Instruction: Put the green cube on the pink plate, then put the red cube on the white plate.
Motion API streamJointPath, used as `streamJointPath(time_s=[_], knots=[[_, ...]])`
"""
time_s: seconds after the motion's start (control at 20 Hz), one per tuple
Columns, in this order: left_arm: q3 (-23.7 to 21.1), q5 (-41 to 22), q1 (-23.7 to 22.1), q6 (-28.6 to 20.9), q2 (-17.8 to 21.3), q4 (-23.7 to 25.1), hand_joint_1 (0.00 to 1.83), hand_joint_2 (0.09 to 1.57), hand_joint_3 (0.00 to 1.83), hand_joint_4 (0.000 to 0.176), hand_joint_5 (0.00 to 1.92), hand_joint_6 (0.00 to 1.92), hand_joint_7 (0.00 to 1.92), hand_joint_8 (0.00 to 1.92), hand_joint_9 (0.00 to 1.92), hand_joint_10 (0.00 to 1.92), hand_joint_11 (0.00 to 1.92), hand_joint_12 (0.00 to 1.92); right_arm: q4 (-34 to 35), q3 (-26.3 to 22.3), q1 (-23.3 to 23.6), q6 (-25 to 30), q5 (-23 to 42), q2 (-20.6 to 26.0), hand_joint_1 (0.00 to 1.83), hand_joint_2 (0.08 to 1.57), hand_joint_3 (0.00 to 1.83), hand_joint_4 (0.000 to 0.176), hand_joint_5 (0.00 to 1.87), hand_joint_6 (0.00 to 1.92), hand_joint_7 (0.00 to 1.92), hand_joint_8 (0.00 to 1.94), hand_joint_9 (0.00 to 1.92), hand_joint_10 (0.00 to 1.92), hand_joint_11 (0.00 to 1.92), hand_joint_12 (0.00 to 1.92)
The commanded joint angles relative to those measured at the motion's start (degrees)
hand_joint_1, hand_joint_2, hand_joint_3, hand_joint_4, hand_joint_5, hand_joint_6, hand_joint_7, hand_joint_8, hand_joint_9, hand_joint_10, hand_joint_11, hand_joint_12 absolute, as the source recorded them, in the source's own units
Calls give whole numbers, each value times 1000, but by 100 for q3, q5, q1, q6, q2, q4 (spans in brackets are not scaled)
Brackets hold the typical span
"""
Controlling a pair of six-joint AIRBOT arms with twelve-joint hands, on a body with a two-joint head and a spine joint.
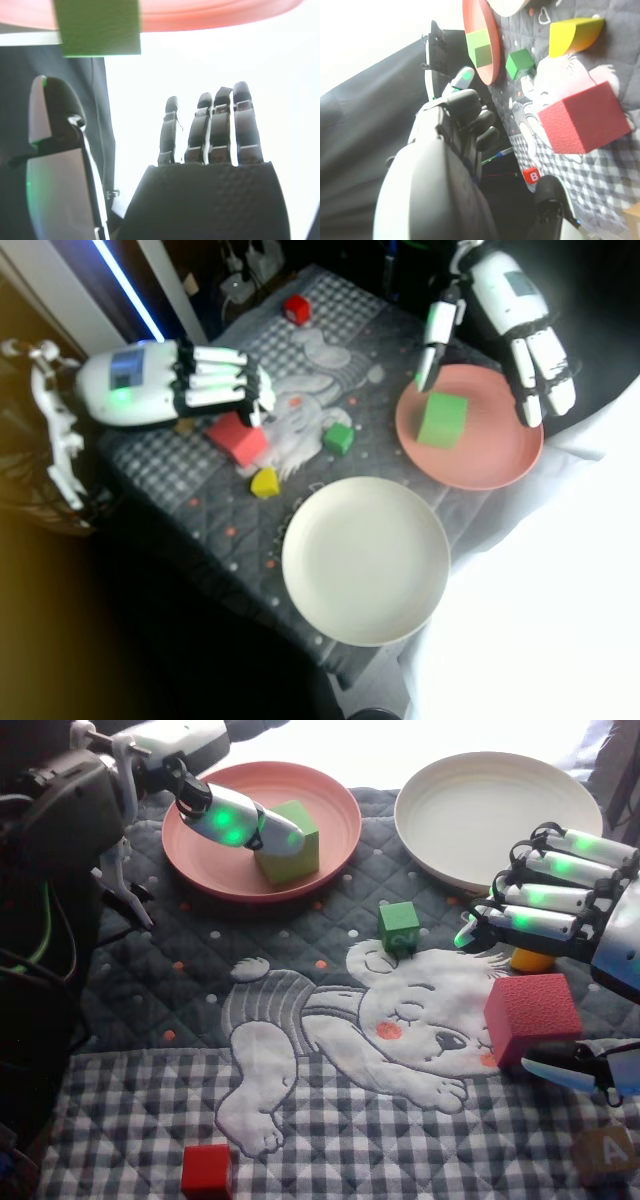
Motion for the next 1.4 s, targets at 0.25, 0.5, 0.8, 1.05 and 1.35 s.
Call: streamJointPath(time_s=[0.25, 0.5, 0.8, 1.05, 1.35], knots=[[-1090, -2023, 232, -17, 824, 142, 181, 998, 0, 148, 79, 11, 73, 6, 83, 23, 0, 323, 145, 36, 83, 18, -538, 43, 830, 522, 717, 0, 232, 706, 291, 680, 67, 1053, 0, 1574], [-1874, -3556, 878, -17, 1480, 506, 168, 1073, 3, 127, 63, 1, 10, 2, 3, 0, 0, 294, 145, 125, 105, 18, -108, -58, 797, 274, 942, 0, 237, 713, 367, 543, 123, 943, 0, 1543], [-2336, -4379, 1269, -17, 1803, 507, 239, 1005, 0, 160, 100, 8, 62, 3, 4, 1, 0, 388, 145, 234, 119, 18, 291, -162, 832, 288, 787, 0, 284, 624, 386, 481, 118, 970, 0, 1598], [-2481, -4640, 1404, -17, 1870, 494, 279, 1056, 7, 115, 127, 4, 106, 9, 55, 13, 0, 632, 145, 411, 187, 19, 623, -362, 912, 578, 596, 0, 386, 831, 359, 821, 160, 1191, 0, 1837], [-2548, -4767, 1450, -17, 1879, 494, 263, 1094, 6, 108, 133, 2, 123, 3, 62, 7, 0, 572, 144, 502, 254, 19, 699, -501, 1189, 1135, 52, 0, 883, 1169, 846, 1075, 606, 1138, 274, 1847]])
